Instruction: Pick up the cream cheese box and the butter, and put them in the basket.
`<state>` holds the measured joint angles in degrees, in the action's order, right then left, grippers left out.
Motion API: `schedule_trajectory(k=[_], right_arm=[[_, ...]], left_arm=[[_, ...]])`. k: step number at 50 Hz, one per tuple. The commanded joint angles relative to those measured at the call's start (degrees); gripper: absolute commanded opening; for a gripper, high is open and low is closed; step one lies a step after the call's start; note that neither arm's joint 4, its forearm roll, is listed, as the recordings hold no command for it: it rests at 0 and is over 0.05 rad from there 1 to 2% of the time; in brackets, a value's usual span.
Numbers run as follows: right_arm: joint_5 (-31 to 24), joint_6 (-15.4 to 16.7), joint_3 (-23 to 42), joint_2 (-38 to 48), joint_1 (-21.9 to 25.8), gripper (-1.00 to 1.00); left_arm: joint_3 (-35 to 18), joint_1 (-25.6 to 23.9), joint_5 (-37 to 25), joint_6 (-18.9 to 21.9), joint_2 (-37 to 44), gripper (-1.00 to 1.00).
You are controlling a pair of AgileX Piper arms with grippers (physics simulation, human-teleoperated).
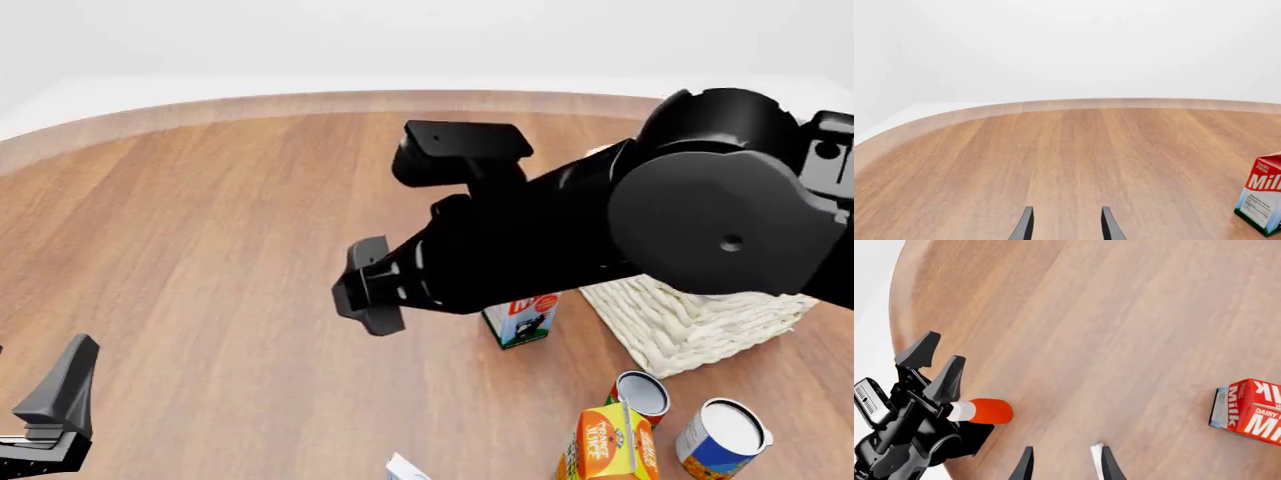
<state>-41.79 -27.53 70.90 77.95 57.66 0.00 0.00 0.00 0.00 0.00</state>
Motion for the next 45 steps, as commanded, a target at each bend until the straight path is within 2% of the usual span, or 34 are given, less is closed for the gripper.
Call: schedule_trajectory(k=[1,13,28,35,36,37,38,45], right_arm=[[-0.6,0.6,-0.9,0.8,-0.8,1.00],[-1.2,2.9,-1.6,0.8,-3.1,1.00],[2.8,3.4,-6.3,1.8,-3.5,1.00],[2.8,3.7,-7.1,1.6,-4.2,1.00],[2.2,6.1,-6.9,2.0,-5.4,1.00],[3.1,3.6,-7.6,1.6,-4.1,1.00],[3.1,4.2,-8.0,1.7,-4.4,1.00],[4.8,2.9,-10.5,1.6,-4.4,1.00]], left_arm=[[0.0,0.0,0.0,0.0,0.0,1.00],[0.0,0.0,0.0,0.0,0.0,1.00],[0.0,0.0,0.0,0.0,0.0,1.00],[0.0,0.0,0.0,0.0,0.0,1.00],[0.0,0.0,0.0,0.0,0.0,1.00],[0.0,0.0,0.0,0.0,0.0,1.00],[0.0,0.0,0.0,0.0,0.0,1.00],[0.0,0.0,0.0,0.0,0.0,1.00]])
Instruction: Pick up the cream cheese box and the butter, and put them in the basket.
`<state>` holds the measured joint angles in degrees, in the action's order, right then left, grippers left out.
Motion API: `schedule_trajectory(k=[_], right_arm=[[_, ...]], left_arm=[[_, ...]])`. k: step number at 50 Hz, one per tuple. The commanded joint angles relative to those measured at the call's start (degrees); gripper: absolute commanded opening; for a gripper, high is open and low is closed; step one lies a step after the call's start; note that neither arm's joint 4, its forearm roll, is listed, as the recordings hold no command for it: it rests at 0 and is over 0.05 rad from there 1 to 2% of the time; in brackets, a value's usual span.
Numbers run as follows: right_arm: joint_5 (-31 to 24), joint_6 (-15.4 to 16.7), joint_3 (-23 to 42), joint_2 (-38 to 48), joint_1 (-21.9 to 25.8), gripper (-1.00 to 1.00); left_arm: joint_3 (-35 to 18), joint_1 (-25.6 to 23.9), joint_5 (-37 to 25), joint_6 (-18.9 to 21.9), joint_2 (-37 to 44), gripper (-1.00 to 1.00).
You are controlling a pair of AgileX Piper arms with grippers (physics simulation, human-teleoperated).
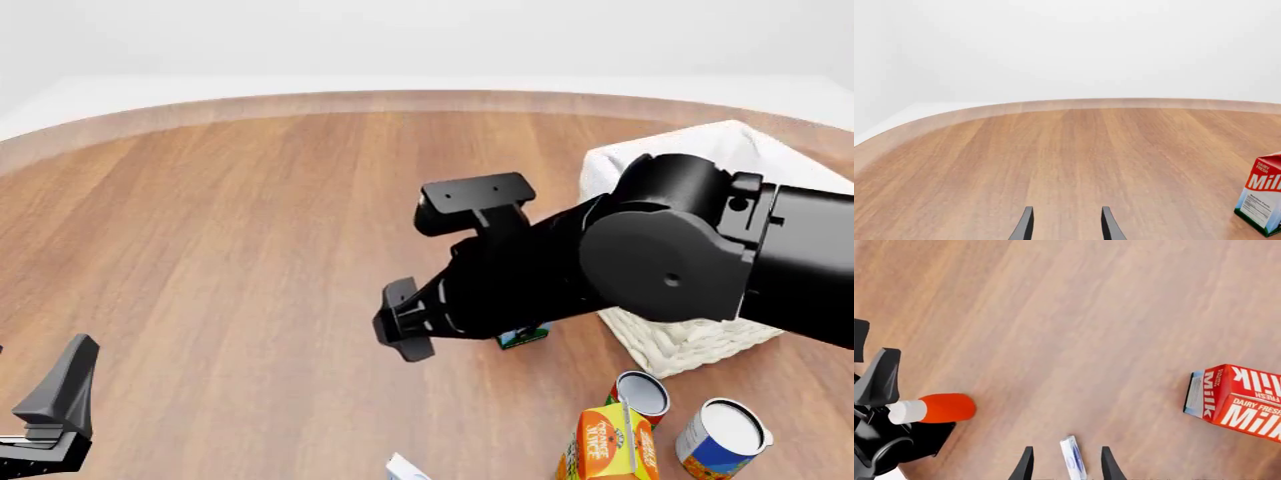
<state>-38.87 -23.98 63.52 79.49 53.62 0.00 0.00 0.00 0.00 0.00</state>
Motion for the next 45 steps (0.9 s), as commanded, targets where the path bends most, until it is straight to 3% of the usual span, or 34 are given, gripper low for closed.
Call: schedule_trajectory(k=[1,45], right_arm=[[2.1,-0.9,-3.5,0.0,-0.2,1.00],[7.2,-5.1,-9.0,1.9,0.8,1.00]], left_arm=[[0.0,0.0,0.0,0.0,0.0,1.00],[0.0,0.0,0.0,0.0,0.0,1.00]])
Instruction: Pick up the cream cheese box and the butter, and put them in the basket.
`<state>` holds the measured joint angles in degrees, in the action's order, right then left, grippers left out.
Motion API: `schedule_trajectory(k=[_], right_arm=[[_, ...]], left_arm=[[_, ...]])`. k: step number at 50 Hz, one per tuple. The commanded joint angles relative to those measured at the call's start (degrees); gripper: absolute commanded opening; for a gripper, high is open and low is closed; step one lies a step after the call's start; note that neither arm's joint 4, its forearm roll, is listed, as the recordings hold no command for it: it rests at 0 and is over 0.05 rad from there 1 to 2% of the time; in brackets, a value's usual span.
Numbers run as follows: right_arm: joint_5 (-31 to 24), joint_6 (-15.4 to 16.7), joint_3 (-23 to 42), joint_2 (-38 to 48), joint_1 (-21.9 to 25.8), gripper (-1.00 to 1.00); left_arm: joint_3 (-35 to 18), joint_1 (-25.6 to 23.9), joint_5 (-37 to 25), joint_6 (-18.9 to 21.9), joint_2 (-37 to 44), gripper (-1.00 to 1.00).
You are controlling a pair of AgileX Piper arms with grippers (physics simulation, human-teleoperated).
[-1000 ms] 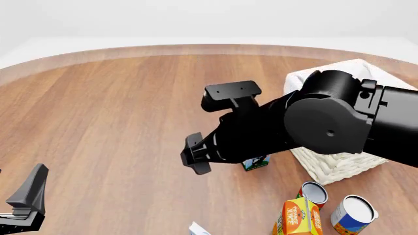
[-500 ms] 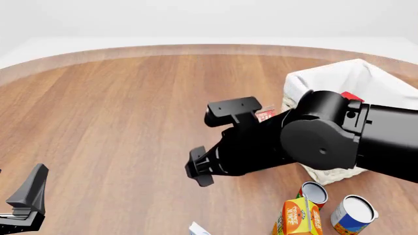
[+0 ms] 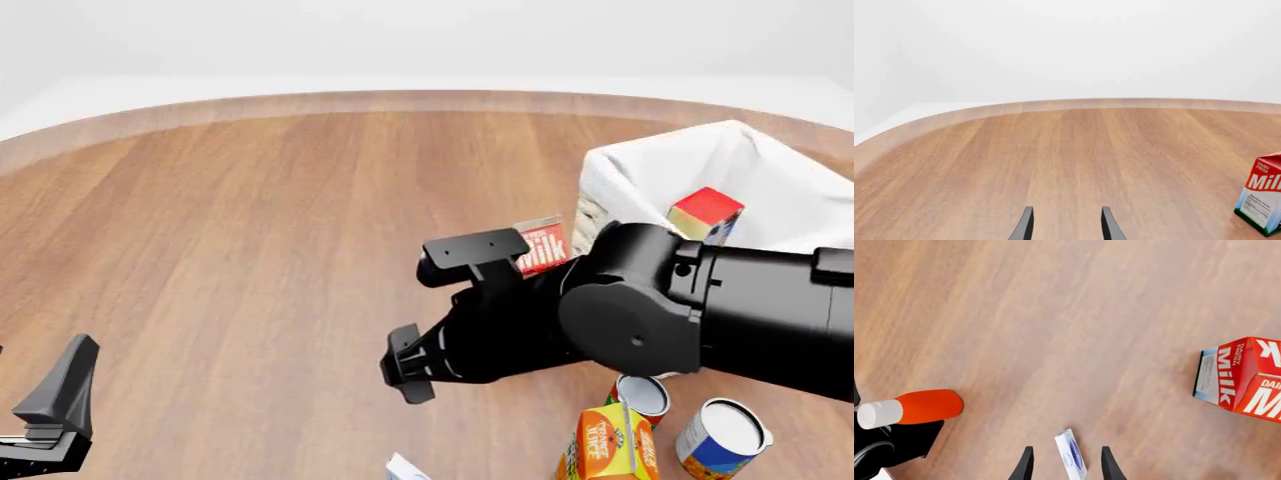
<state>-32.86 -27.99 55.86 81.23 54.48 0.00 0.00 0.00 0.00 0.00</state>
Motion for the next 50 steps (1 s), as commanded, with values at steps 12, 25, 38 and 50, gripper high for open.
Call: schedule_trajectory(k=[12,25,38,50], right_arm=[[3.5,-2.7,-4.0,0.7,0.5,1.00],[4.4,-3.0,-5.1,0.6,0.2,1.00],[6.4,-4.1,-7.1,1.7,0.1,1.00],[8.3,-5.5,-7.9,3.3,1.7,1.00]], left_arm=[[0.0,0.0,0.0,0.0,0.0,1.00],[0.0,0.0,0.0,0.0,0.0,1.00],[0.0,0.0,0.0,0.0,0.0,1.00],[0.0,0.0,0.0,0.0,0.0,1.00]])
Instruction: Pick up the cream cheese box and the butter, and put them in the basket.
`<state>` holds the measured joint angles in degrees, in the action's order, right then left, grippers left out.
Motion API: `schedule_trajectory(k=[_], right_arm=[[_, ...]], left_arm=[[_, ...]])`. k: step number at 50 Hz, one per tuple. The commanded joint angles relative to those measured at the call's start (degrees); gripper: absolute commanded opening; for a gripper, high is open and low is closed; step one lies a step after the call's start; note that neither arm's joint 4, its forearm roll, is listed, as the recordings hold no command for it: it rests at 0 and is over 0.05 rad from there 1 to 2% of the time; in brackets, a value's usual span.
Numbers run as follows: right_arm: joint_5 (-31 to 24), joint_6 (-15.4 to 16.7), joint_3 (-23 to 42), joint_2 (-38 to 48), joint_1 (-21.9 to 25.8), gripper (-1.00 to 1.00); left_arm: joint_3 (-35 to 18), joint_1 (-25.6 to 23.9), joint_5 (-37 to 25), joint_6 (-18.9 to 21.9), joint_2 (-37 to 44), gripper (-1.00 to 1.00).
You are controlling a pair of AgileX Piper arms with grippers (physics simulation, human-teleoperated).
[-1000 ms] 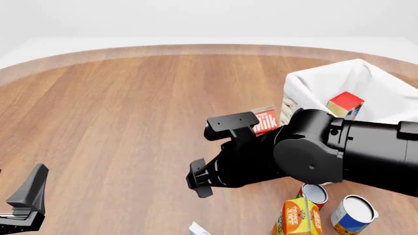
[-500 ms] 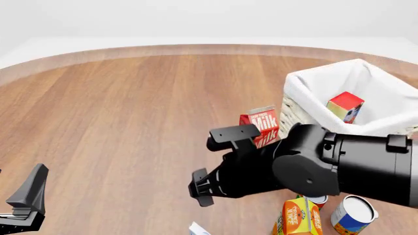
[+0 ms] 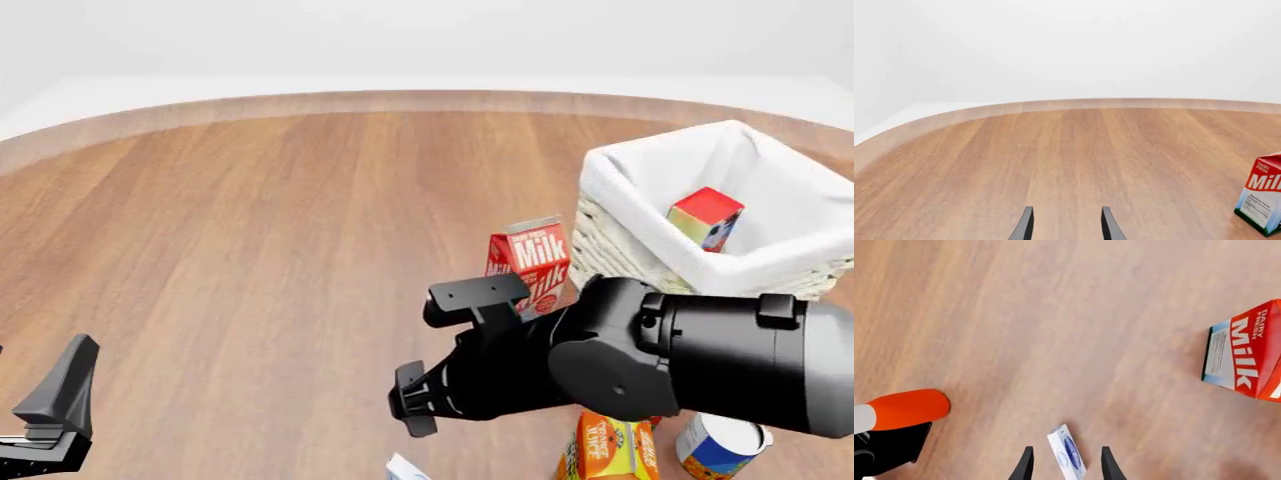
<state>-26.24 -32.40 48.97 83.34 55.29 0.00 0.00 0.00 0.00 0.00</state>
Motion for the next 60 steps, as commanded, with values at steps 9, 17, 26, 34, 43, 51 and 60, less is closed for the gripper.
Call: schedule_trajectory(k=[9,17,26,34,43,51,60], right_arm=[[3.0,-1.7,-1.9,1.9,1.4,1.00],[4.1,-2.2,-2.8,2.2,1.7,1.00],[5.1,-2.8,-2.9,3.8,2.8,1.00],[5.1,-2.9,-3.2,3.3,2.2,1.00],[6.2,-3.7,-3.8,3.8,2.8,1.00],[7.5,-4.6,-4.7,4.2,3.3,1.00],[9.2,-5.6,-6.1,4.8,4.2,1.00]], left_arm=[[0.0,0.0,0.0,0.0,0.0,1.00],[0.0,0.0,0.0,0.0,0.0,1.00],[0.0,0.0,0.0,0.0,0.0,1.00],[0.0,0.0,0.0,0.0,0.0,1.00],[0.0,0.0,0.0,0.0,0.0,1.00],[0.0,0.0,0.0,0.0,0.0,1.00],[0.0,0.0,0.0,0.0,0.0,1.00]])
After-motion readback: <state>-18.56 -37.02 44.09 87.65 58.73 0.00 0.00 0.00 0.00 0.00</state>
